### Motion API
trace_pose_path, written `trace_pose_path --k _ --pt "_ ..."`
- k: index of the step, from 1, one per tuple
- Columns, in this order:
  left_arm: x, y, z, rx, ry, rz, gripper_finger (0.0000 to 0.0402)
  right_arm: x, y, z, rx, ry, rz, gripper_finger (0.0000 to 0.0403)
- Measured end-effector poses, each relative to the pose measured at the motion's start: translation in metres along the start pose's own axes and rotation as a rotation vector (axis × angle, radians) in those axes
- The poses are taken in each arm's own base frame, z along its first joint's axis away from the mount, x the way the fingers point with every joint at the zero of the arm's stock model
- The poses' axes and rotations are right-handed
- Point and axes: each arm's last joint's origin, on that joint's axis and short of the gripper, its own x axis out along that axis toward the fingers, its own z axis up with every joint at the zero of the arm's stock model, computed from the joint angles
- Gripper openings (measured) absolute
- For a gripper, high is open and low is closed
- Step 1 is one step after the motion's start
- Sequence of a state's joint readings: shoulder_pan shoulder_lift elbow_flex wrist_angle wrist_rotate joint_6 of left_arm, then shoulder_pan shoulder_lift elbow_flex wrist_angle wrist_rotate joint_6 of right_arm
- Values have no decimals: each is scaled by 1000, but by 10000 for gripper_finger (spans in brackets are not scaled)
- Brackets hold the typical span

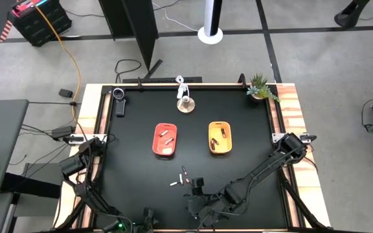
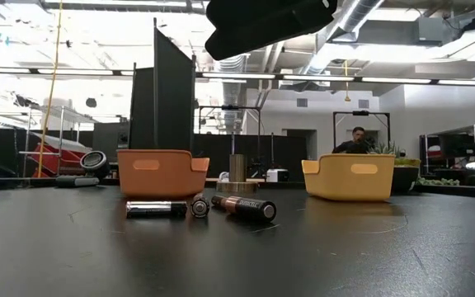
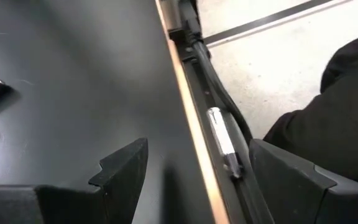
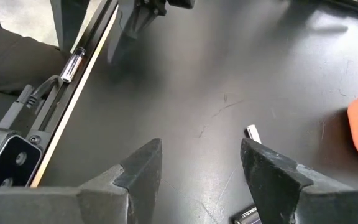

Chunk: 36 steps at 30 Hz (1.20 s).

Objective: Sort batteries
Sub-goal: Adjust the silver battery

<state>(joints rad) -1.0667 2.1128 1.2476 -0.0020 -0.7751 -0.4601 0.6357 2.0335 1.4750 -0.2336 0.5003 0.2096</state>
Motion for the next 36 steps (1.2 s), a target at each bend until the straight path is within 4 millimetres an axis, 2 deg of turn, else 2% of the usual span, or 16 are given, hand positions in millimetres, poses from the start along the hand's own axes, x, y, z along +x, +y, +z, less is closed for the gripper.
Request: trace_pose_path --k 20,36 --pt "8 7 1 -16 39 -25 277 0 0 0 3 0 0 234" --pt "18 21 2 -38 96 17 277 0 0 0 1 1 0 234"
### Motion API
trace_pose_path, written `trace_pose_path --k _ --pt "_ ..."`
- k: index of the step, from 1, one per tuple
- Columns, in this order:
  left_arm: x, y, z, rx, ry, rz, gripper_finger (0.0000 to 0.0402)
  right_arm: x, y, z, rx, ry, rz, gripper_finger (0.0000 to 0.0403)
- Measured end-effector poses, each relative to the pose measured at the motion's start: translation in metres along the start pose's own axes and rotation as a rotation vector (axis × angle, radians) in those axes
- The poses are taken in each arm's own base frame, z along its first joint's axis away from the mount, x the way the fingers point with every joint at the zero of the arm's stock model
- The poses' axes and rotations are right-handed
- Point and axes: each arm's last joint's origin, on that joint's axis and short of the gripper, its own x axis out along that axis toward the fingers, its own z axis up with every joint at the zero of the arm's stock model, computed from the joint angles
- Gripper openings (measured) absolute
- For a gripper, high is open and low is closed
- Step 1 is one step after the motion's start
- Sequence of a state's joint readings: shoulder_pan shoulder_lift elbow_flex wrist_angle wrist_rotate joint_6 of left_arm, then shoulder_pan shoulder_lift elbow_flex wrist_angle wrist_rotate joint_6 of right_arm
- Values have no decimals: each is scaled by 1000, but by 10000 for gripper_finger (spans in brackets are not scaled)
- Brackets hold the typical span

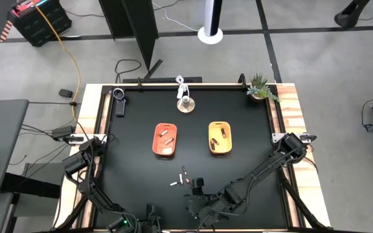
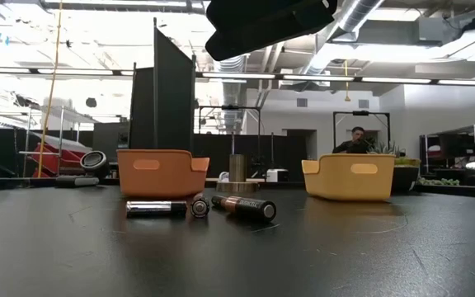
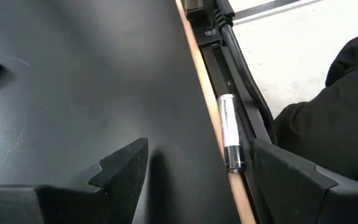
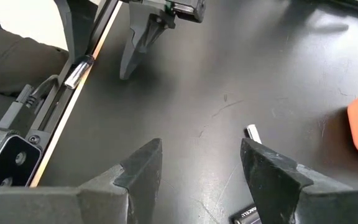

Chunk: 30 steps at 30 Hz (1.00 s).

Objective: Sort batteries
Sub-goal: Adjust the silver battery, then put the black battery into the yellow bin

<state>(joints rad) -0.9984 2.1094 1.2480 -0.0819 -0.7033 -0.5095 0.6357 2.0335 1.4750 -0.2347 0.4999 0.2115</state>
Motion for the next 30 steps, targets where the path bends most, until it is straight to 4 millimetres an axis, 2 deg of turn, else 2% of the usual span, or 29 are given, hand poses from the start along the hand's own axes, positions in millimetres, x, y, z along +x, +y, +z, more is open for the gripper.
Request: trace_pose_path --k 11,17,21,25,30 --pt "7 13 2 -32 0 105 277 0 0 0 -1 2 0 234" --pt "6 16 3 17 9 116 277 1 -2 -2 -12 23 -7 234" --pt "1 39 9 69 14 295 277 1 -2 -5 -27 51 21 234" --pt "-16 60 18 31 34 327 277 3 -5 -4 -21 60 55 234" --pt "-20 97 14 2 33 350 277 12 -20 -4 2 113 120 234"
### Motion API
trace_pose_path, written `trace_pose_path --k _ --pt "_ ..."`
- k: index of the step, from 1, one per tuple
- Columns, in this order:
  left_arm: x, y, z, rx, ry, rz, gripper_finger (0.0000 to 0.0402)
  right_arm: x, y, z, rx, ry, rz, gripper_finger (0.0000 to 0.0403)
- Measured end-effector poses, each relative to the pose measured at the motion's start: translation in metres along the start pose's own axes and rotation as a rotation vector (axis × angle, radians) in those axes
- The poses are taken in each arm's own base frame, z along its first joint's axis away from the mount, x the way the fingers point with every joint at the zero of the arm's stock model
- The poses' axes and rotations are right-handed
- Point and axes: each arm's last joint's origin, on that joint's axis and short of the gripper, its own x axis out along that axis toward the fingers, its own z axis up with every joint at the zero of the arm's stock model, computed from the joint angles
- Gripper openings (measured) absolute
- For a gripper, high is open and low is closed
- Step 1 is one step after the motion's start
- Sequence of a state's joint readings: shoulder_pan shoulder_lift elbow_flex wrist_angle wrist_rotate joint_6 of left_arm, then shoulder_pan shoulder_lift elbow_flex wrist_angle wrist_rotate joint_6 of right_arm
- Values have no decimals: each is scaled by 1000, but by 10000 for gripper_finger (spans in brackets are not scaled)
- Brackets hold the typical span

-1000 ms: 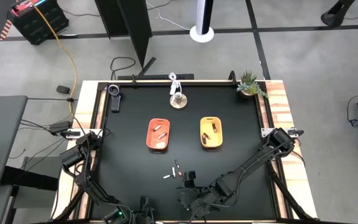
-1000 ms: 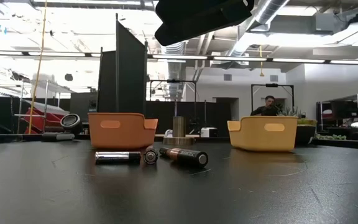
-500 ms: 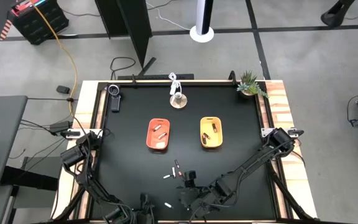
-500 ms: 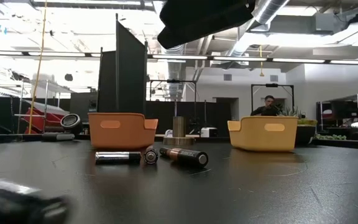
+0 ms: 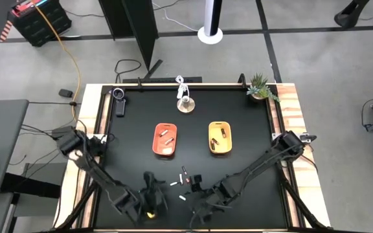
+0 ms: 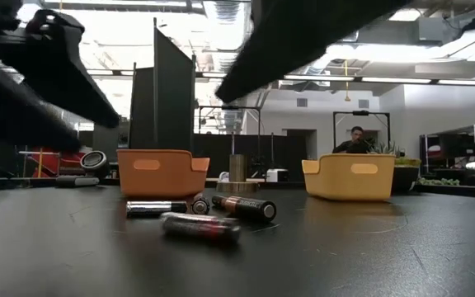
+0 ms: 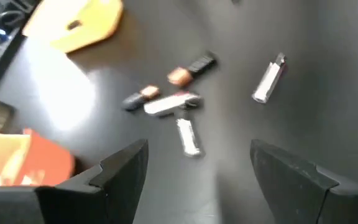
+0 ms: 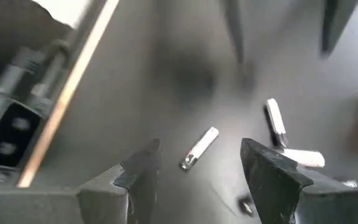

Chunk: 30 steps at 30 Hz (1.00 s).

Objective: Sort batteries
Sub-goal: Put the black battery into the yellow bin

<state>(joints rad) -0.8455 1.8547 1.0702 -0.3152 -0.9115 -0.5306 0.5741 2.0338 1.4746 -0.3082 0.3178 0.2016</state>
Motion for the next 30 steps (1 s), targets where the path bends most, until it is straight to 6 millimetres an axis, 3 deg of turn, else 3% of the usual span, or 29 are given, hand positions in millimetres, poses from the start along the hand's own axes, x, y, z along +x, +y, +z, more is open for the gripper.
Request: trace_pose_path --k 6,14,21,30 --pt "1 49 -14 -108 -71 -70 277 7 -25 -4 65 90 -30 234" --pt "-22 95 -30 -196 -195 -118 277 18 -54 -20 192 204 -47 234" --pt "-39 113 -21 -207 -265 -122 277 22 -62 -24 210 238 -66 234" --pt "-41 115 -19 -257 -270 -131 277 24 -63 -24 254 235 -70 234"
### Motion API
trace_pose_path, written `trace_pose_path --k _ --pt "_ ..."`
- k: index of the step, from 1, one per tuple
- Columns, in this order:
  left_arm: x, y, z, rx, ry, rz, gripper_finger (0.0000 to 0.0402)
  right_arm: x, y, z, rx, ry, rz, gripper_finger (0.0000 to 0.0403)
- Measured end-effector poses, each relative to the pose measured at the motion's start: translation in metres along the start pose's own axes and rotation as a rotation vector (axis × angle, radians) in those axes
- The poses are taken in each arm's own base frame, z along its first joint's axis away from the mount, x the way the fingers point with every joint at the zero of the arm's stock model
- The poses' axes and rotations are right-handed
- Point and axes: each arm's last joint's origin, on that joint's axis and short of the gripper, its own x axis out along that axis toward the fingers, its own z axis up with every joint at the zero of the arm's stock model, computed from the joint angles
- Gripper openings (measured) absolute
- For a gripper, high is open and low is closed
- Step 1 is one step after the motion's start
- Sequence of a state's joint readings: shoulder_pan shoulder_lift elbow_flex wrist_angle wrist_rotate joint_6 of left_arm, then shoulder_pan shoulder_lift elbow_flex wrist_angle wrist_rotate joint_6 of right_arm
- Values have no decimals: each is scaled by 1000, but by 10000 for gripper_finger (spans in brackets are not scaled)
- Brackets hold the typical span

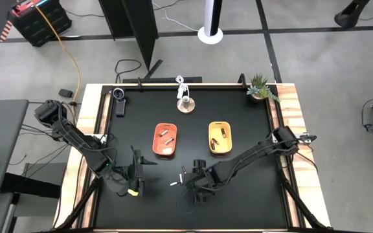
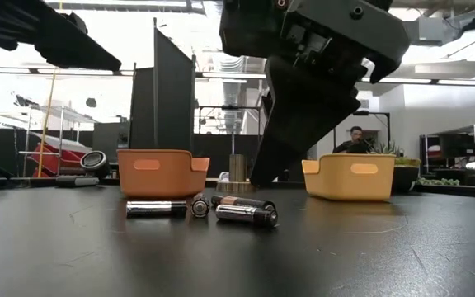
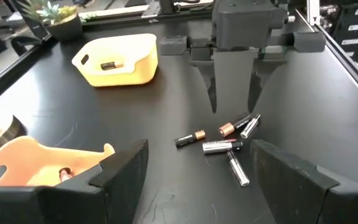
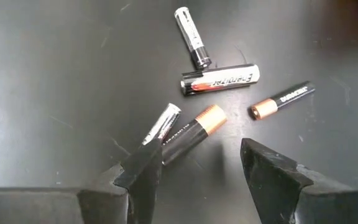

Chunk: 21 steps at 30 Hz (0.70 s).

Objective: Sort batteries
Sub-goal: Put the black battery into the yellow bin

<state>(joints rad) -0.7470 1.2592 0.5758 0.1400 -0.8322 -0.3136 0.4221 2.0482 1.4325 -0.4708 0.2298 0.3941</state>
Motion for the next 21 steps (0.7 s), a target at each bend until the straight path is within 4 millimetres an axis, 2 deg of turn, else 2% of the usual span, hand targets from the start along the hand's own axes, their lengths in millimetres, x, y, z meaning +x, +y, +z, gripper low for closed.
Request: trace_pose_path --k 7,21 --pt "0 -1 0 -7 2 -3 277 1 2 4 45 -42 17 234" --pt "0 -1 0 -44 1 -5 277 3 -9 8 121 -71 -57 234"
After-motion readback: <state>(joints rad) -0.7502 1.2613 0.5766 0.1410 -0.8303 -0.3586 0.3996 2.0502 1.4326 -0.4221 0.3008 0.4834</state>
